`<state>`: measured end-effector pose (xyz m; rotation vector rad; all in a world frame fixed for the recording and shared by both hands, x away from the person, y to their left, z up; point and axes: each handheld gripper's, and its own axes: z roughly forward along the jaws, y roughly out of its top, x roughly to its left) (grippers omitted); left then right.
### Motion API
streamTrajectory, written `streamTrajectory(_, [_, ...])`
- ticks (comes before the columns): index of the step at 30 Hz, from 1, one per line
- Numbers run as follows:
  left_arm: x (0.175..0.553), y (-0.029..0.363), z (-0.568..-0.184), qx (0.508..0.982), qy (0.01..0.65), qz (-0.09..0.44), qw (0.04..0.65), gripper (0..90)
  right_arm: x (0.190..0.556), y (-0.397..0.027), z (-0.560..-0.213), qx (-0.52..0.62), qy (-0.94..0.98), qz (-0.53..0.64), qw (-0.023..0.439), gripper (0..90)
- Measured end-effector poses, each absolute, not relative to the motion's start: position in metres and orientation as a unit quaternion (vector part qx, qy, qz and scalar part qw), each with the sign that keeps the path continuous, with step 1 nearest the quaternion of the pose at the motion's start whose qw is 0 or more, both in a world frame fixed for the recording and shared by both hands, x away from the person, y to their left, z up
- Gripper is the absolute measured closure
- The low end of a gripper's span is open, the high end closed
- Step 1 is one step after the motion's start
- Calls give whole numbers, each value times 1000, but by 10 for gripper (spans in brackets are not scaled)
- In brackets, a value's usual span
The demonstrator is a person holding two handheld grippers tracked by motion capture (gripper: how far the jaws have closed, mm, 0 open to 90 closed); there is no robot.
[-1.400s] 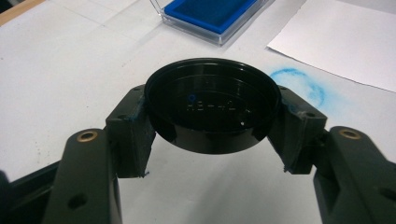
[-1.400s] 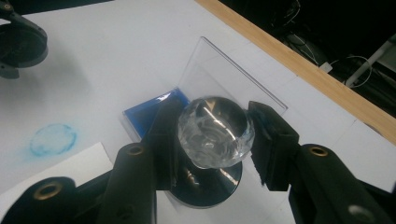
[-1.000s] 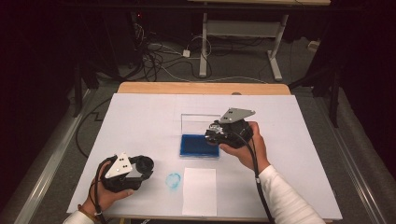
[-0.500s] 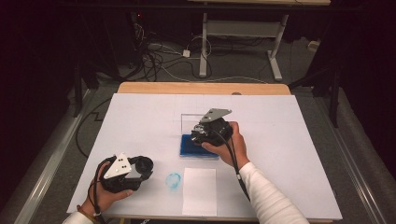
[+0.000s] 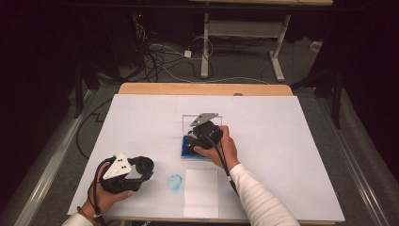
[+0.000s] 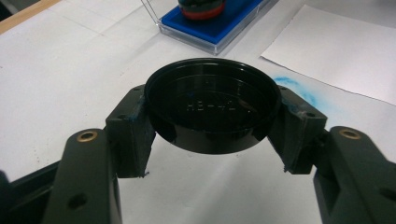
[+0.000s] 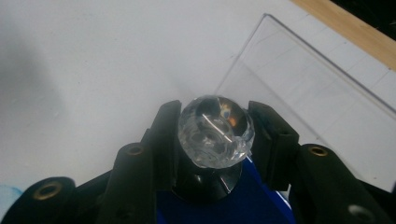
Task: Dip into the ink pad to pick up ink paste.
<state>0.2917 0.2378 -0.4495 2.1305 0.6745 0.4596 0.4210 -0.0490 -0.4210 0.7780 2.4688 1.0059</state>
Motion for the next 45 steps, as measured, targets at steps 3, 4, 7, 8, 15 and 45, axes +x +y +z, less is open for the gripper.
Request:
streamTrajectory(3, [292, 236, -451, 852, 266, 182, 413, 368, 421, -47, -424, 276, 876, 353, 181, 572])
streamTrajectory(4, [292, 235, -452, 854, 264, 181, 410, 368, 421, -47, -424, 276, 875, 353, 182, 572])
streamTrajectory(7, [292, 234, -452, 856, 260, 179, 410, 368, 421, -46, -424, 275, 875, 353, 182, 572])
streamTrajectory(8, [293, 235, -450, 862, 252, 184, 399, 368, 421, -46, -424, 280, 874, 355, 180, 572])
streamTrajectory(15, [294, 235, -451, 864, 252, 183, 396, 368, 416, -44, -424, 275, 877, 349, 181, 572])
streamTrajectory(45, [292, 232, -452, 868, 249, 177, 392, 368, 410, -48, -429, 285, 870, 357, 185, 572])
